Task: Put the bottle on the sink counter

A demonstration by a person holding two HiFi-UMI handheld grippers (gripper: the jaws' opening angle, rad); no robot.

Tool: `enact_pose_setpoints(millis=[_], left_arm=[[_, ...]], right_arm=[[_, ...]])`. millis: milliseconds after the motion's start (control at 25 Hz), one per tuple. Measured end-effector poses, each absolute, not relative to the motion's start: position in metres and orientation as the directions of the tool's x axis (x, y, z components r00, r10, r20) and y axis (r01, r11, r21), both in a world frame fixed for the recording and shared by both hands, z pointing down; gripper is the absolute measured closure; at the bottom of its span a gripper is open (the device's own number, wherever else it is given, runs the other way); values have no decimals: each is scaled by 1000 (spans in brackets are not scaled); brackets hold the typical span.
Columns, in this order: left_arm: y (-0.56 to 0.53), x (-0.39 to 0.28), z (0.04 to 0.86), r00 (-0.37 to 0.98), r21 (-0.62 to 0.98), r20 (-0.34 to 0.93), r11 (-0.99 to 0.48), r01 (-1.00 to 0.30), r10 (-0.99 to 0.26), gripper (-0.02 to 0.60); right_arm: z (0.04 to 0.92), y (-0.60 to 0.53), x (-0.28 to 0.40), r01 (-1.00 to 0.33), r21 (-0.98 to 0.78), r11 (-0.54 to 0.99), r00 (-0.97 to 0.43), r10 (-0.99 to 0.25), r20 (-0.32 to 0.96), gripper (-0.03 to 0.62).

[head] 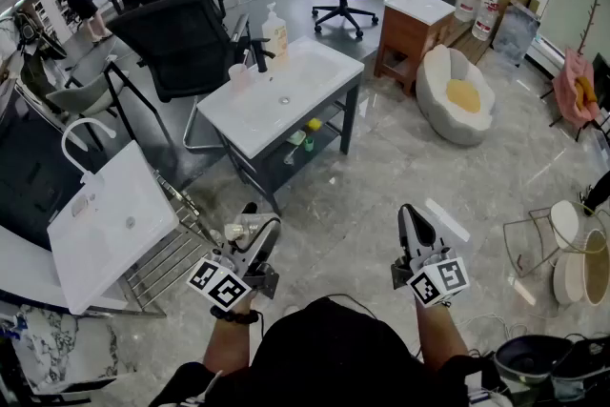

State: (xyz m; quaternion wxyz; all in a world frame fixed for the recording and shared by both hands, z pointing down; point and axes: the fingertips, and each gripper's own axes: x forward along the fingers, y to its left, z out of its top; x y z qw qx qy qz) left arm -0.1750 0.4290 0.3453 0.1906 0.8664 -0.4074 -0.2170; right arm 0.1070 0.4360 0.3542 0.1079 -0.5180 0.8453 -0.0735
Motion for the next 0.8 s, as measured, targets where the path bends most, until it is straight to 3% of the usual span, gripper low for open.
enact_pose_setpoints(millis=[800], left_arm=[[415,-156,336,593,490,-216,-612,-621,-775,227]], right_arm=[[352,422,110,-845,-229,484,-470,-875,-115,563]])
